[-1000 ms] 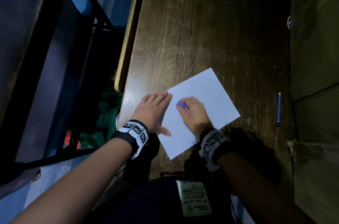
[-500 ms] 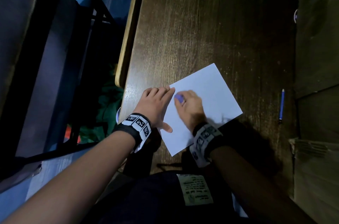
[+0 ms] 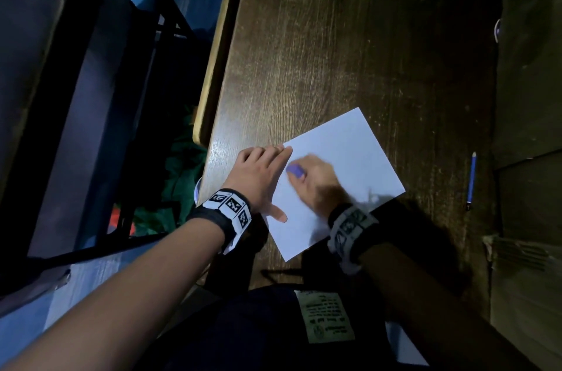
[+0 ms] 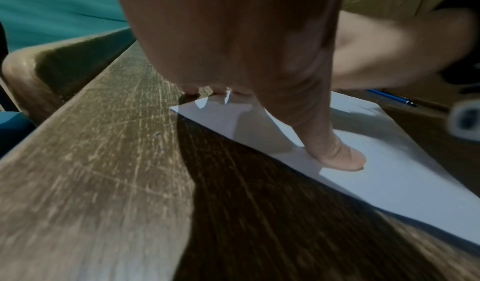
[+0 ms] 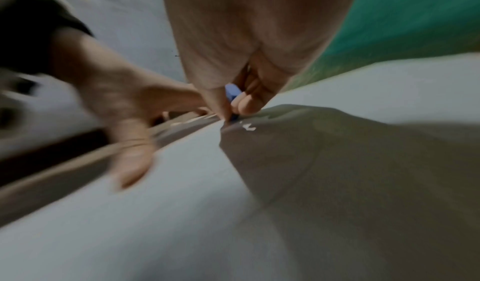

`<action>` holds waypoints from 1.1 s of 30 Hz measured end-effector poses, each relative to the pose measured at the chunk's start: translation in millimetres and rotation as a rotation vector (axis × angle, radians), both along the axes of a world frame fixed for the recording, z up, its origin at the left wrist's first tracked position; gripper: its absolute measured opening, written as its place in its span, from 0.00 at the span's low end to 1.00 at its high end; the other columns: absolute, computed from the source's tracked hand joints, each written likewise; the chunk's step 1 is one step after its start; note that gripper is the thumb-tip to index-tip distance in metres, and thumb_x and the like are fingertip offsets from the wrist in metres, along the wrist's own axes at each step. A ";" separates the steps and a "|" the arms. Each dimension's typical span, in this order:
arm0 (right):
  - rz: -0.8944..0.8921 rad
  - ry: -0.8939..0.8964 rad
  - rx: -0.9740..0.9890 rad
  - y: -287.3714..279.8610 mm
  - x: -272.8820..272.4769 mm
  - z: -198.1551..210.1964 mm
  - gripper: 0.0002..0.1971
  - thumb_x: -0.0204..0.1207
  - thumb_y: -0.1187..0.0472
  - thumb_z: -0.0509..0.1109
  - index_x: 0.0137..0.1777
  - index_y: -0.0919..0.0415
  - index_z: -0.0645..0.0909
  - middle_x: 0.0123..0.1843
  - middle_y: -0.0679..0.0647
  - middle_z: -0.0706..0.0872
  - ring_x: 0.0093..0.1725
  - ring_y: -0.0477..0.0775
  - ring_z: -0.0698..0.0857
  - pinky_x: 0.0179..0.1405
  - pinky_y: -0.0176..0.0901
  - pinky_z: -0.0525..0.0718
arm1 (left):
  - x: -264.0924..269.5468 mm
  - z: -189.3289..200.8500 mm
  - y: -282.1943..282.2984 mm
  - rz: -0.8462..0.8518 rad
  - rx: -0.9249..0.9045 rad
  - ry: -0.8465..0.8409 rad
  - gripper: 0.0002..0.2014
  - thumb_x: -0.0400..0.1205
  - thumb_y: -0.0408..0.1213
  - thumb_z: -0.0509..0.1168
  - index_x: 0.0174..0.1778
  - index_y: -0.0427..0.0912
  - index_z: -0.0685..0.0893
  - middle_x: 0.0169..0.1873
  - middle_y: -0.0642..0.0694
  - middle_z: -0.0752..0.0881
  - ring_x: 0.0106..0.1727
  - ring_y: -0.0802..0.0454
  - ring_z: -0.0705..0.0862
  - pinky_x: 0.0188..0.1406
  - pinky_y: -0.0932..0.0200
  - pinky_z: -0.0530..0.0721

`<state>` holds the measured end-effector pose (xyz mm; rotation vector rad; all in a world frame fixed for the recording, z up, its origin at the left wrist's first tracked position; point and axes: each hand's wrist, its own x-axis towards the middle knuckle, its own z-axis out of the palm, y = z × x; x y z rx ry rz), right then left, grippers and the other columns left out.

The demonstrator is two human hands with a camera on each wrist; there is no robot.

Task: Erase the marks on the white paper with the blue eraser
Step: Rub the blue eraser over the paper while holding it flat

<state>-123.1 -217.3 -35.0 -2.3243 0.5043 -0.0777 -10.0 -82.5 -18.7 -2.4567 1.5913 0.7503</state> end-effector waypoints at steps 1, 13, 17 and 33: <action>-0.128 0.019 -0.038 -12.7 12.3 -0.2 0.07 0.77 0.63 0.72 0.50 0.65 0.87 0.45 0.60 0.87 0.45 0.61 0.86 0.51 0.47 0.81 | -0.1 -0.7 0.8 0.004 0.003 0.012 0.73 0.54 0.80 0.74 0.90 0.48 0.49 0.82 0.50 0.62 0.77 0.45 0.65 0.76 0.47 0.61; -0.283 0.018 -0.086 -31.1 19.8 -4.4 0.08 0.77 0.61 0.71 0.52 0.63 0.87 0.49 0.60 0.86 0.48 0.60 0.85 0.54 0.50 0.83 | 0.3 -0.3 -0.7 0.011 0.029 0.007 0.74 0.55 0.80 0.74 0.90 0.50 0.45 0.82 0.50 0.60 0.77 0.46 0.62 0.76 0.47 0.60; -0.074 0.145 0.028 25.8 -7.4 -4.4 0.09 0.79 0.60 0.69 0.56 0.62 0.85 0.51 0.58 0.84 0.48 0.56 0.83 0.50 0.51 0.83 | -1.6 -1.8 -1.3 0.019 0.017 -0.010 0.74 0.53 0.79 0.75 0.89 0.49 0.48 0.81 0.50 0.63 0.74 0.46 0.66 0.73 0.47 0.62; -0.206 0.084 -0.062 -22.5 8.2 -1.2 0.09 0.79 0.61 0.71 0.55 0.63 0.87 0.51 0.61 0.86 0.50 0.62 0.85 0.57 0.53 0.83 | -3.4 1.9 -5.4 0.013 0.055 -0.033 0.75 0.52 0.79 0.76 0.89 0.50 0.47 0.79 0.49 0.63 0.73 0.43 0.67 0.73 0.45 0.67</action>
